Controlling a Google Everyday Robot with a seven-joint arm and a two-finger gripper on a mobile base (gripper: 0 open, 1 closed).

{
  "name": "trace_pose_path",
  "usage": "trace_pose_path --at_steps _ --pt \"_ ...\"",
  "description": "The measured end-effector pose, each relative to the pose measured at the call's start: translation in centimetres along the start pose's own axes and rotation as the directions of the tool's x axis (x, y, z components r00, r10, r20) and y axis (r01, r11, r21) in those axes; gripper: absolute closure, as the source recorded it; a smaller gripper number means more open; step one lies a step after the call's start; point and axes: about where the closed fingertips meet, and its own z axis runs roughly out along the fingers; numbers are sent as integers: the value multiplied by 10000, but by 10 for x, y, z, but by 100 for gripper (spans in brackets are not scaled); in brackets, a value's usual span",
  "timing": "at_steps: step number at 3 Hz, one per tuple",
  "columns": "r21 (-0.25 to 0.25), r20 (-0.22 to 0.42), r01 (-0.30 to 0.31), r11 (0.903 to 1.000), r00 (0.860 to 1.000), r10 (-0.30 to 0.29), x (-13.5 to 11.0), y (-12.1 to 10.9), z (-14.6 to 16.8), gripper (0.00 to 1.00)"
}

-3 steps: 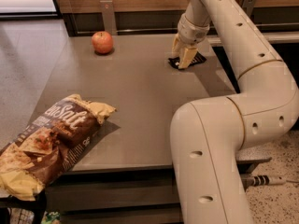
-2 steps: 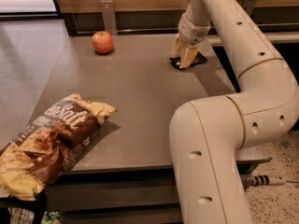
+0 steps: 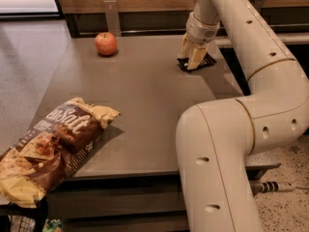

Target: Move rxbar chocolate near brown chip bag

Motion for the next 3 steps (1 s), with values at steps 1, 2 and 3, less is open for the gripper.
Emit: trace_pose_path --at_steps 1,2,3 --pt "0 -7 -4 10000 10000 4 0 0 0 100" --pt "0 -10 -7 10000 10000 7 0 0 -1 100" --pt "0 -14 -10 10000 10000 10 0 0 -1 100"
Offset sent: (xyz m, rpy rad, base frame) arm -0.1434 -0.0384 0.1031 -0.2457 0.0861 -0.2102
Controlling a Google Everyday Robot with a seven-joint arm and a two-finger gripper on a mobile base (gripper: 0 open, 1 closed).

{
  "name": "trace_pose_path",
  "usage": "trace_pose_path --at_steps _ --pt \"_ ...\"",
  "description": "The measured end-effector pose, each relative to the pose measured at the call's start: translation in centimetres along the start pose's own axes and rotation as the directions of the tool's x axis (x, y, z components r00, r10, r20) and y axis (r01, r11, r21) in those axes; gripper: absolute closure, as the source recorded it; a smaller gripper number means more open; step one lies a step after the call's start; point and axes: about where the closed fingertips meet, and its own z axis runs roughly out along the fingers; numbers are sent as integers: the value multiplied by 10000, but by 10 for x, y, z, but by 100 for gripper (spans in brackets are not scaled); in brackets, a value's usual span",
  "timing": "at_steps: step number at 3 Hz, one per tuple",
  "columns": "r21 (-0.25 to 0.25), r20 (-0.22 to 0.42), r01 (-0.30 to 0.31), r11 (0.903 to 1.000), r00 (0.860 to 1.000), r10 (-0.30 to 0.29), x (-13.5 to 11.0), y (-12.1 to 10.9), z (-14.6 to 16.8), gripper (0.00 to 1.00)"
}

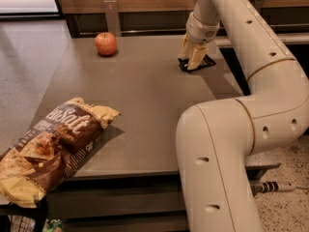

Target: Move rxbar chocolate near brown chip bag

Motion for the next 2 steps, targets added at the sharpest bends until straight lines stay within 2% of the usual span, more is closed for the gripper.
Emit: trace_pose_path --at_steps 1,2 --pt "624 -907 -959 9934 9907 1013 2 9 -62 100" --pt "1211 -772 -789 9895 9931 886 -2 -3 -67 100"
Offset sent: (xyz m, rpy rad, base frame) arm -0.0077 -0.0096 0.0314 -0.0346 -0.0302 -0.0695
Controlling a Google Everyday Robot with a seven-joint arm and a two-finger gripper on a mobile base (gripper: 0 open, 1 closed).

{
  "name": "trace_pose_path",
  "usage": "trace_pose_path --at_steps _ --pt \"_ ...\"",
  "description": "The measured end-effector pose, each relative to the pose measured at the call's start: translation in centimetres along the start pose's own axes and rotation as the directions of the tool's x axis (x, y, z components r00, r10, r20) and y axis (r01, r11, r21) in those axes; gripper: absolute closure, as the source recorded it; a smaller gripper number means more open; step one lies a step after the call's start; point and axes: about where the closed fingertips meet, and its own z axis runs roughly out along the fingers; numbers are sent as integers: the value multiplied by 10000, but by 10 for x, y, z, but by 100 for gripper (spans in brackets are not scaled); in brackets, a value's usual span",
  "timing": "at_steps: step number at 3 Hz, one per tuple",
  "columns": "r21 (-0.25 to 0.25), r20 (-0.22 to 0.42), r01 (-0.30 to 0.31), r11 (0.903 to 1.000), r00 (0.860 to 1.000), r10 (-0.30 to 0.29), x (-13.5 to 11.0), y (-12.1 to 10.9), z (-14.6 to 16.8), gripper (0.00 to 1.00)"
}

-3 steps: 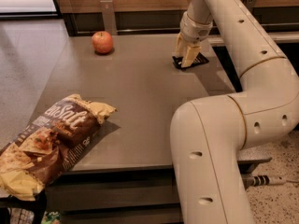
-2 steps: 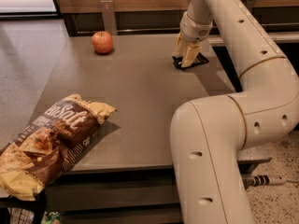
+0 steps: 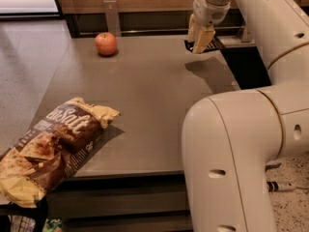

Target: Move rxbar chocolate near brown chip bag

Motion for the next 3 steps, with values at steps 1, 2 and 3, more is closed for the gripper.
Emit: trace_pose_path --at_steps 1,2,3 --pt "1 0 0 10000 10000 0 0 0 0 100" --pt "65 -84 -101 9999 9999 102 -3 3 -5 100" --pt "414 -346 -351 9985 9987 366 -17 9 -28 100"
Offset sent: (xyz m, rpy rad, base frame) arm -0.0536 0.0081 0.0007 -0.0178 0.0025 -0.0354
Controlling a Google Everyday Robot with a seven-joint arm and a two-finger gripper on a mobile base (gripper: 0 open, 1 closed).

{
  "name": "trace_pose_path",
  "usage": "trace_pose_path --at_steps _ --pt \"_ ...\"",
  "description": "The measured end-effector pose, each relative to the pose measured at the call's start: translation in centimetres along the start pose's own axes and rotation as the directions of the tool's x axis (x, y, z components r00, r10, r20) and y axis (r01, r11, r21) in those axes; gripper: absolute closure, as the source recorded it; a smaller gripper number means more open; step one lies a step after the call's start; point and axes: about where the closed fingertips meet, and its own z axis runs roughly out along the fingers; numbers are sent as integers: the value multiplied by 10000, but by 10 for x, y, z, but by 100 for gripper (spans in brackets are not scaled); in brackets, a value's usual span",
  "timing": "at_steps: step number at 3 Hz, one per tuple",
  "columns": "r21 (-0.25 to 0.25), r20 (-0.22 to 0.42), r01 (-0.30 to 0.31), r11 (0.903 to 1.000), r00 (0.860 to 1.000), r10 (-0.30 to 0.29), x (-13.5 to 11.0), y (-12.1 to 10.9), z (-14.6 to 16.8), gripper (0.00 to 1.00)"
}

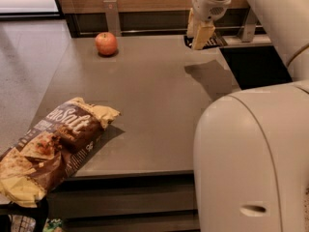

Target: Move rxbar chocolate near brown chip bag

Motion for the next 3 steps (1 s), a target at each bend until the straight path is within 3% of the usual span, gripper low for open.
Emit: trace_pose_path --at_steps 1,2,3 --pt "694 -293 -313 9971 9990 334 -23 14 -42 100" --pt "1364 -110 -624 9887 9979 645 -52 43 -81 100" --pt "1328 479 -805 9879 9961 748 -67 94 -83 100"
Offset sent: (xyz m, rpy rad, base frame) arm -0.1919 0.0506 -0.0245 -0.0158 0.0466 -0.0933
